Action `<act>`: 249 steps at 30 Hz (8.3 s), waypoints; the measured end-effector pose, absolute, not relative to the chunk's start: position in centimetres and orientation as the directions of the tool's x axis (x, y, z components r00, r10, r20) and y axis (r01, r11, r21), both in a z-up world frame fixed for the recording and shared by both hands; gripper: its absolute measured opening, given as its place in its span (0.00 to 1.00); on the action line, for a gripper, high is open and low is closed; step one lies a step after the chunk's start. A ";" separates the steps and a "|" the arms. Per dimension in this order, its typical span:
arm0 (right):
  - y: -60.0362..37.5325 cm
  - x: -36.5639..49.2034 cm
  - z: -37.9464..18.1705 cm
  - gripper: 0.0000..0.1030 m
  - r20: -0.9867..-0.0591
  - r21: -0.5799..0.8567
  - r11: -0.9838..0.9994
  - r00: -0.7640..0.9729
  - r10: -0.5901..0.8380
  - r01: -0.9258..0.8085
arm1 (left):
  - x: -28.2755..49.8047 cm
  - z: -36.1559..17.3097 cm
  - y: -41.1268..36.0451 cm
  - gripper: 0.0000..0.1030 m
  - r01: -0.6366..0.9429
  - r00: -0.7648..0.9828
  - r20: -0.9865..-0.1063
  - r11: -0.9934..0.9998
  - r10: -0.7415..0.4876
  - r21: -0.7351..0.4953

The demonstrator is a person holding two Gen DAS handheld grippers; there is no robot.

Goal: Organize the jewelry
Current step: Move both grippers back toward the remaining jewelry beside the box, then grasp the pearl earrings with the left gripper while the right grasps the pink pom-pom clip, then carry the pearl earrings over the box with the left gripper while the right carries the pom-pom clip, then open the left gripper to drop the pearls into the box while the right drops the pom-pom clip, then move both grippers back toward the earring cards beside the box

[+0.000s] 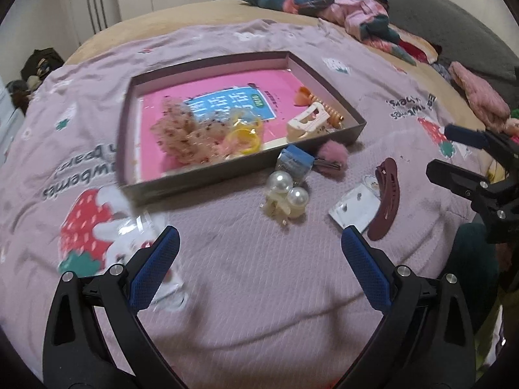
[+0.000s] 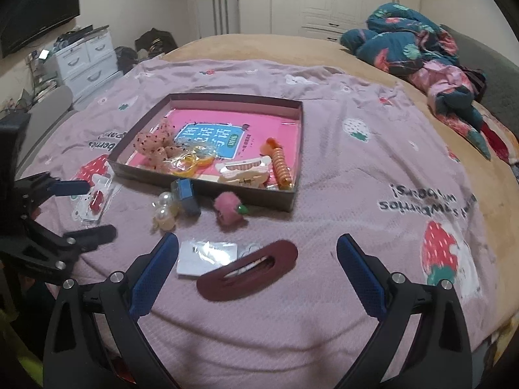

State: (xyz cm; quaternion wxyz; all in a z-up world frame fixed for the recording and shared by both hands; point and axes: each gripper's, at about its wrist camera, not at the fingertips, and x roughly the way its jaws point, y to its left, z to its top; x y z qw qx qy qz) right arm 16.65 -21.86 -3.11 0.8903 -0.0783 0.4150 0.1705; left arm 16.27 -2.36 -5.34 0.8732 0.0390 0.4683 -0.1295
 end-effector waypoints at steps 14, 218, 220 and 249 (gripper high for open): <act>-21.7 20.3 -6.3 0.93 -0.812 0.051 0.903 0.509 0.285 -0.426 | 20.2 -8.4 -4.4 0.72 0.285 0.452 -0.865 0.954 -0.218 -0.092; -22.1 16.5 9.0 0.84 -0.564 0.107 0.942 0.761 0.320 -0.317 | 17.1 8.7 3.1 0.89 0.132 0.775 -0.613 0.988 -0.153 -0.080; -22.4 15.8 9.5 0.84 -0.557 0.106 0.943 0.766 0.320 -0.317 | 16.3 9.2 3.1 0.90 0.132 0.782 -0.604 0.988 -0.155 -0.082; -23.0 10.2 7.2 0.84 -0.579 0.074 0.942 0.755 0.308 -0.327 | 10.5 5.9 1.7 0.91 0.134 0.760 -0.635 0.989 -0.140 -0.058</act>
